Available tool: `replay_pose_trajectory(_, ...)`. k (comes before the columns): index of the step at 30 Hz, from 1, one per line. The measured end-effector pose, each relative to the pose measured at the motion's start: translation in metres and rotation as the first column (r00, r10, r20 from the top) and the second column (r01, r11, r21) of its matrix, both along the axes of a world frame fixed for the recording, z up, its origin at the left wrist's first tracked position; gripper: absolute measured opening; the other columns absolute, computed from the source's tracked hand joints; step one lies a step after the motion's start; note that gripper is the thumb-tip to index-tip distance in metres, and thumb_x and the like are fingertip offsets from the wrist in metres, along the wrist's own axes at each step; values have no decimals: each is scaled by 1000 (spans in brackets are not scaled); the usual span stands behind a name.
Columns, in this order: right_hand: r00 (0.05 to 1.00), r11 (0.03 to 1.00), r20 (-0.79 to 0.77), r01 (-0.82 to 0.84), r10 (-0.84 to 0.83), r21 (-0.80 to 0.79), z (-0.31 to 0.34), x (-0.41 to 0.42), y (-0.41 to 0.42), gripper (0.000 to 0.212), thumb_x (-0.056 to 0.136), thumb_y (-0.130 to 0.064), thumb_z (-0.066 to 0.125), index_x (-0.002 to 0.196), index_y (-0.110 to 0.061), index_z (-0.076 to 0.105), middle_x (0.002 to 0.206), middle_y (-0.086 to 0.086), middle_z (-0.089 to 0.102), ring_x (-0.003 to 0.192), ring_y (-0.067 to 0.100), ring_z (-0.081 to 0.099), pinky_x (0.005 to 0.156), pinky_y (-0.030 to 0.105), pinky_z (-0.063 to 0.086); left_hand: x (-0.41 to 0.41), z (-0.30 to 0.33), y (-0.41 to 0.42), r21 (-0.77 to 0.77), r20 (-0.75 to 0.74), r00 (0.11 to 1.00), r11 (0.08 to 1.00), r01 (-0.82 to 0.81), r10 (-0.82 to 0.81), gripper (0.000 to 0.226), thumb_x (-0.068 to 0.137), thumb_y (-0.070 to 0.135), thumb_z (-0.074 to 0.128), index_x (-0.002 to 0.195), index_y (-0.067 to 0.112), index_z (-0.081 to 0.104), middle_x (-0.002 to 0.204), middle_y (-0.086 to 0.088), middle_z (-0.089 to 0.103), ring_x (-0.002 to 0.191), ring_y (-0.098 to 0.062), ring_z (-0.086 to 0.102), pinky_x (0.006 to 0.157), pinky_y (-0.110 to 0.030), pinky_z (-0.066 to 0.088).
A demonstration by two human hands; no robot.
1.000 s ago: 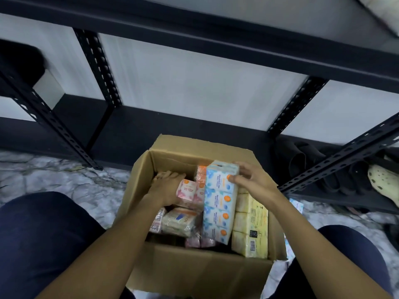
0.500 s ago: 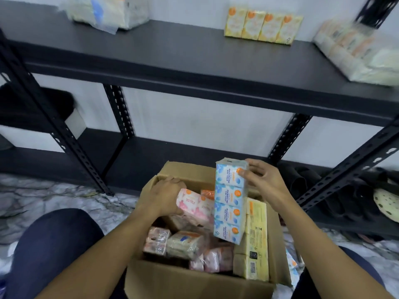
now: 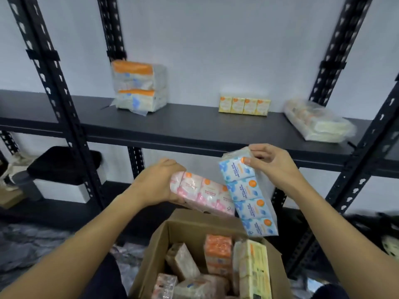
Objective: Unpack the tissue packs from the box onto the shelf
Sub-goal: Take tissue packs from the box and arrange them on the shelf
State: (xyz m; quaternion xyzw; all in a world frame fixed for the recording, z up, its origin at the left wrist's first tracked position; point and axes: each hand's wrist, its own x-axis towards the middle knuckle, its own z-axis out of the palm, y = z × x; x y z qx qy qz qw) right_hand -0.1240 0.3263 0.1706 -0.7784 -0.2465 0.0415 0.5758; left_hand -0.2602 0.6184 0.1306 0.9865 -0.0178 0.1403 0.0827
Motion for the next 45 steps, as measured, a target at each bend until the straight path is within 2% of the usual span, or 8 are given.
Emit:
replay_pose_trajectory(5,987,1000,160,-15,16,-9,80,-1,-5,36,77,-38,80,110,-32,68,107,-18,69,102,-3,64,91,27,52,-4,67,5,-2,181,983,1000,-21,20,84,51,77,76,122,36,59,107,23,56,102,-3,46,84,-36,52)
replay_pose_trajectory(9,962,1000,272,-11,9,8,138,-2,-5,40,81,-36,77,118,-29,67,110,-13,69,101,8,68,87,30,55,-1,121,7,-4,256,966,999,-48,48,80,56,68,82,125,37,56,114,24,54,107,1,44,87,-32,49)
replay_pose_trajectory(13,931,999,365,-7,20,-36,180,6,4,46,84,-36,75,127,-26,65,110,-20,66,97,2,67,75,18,51,19,156,14,21,331,941,997,-73,62,86,56,61,86,130,31,55,123,16,57,117,-7,45,89,-28,43)
replay_pose_trajectory(17,919,992,389,-21,68,-125,200,26,21,48,85,-35,75,130,-25,63,113,-17,69,85,1,72,76,23,59,52,172,27,21,388,918,994,-104,88,93,51,60,88,130,23,57,124,7,60,119,-16,47,96,-37,46)
replay_pose_trajectory(22,882,943,449,19,140,-331,203,65,48,56,85,-35,74,137,-22,58,134,-10,61,96,7,69,87,31,57,100,169,52,7,431,886,981,-196,173,89,57,51,89,133,18,56,130,2,59,125,-20,45,95,-37,45)
replay_pose_trajectory(28,816,815,514,98,263,-572,188,131,84,60,86,-38,70,141,-20,54,144,-4,54,118,6,51,98,23,39,161,150,89,-20,474,838,955,-297,270,85,59,44,90,131,14,56,128,-1,59,124,-21,47,95,-35,47)
replay_pose_trajectory(32,827,716,472,128,305,-686,170,177,107,64,85,-49,66,143,-27,50,148,-4,49,132,17,48,110,37,40,203,136,108,2,471,836,947,-321,282,82,58,38,93,128,14,57,126,-1,59,122,-23,49,91,-36,49)
replay_pose_trajectory(45,877,624,363,96,317,-776,119,260,159,61,91,-44,58,148,-29,41,154,-7,38,137,23,41,114,39,29,295,89,141,-46,426,845,940,-338,324,72,61,28,91,121,15,54,126,-1,54,122,-22,46,87,-34,48)
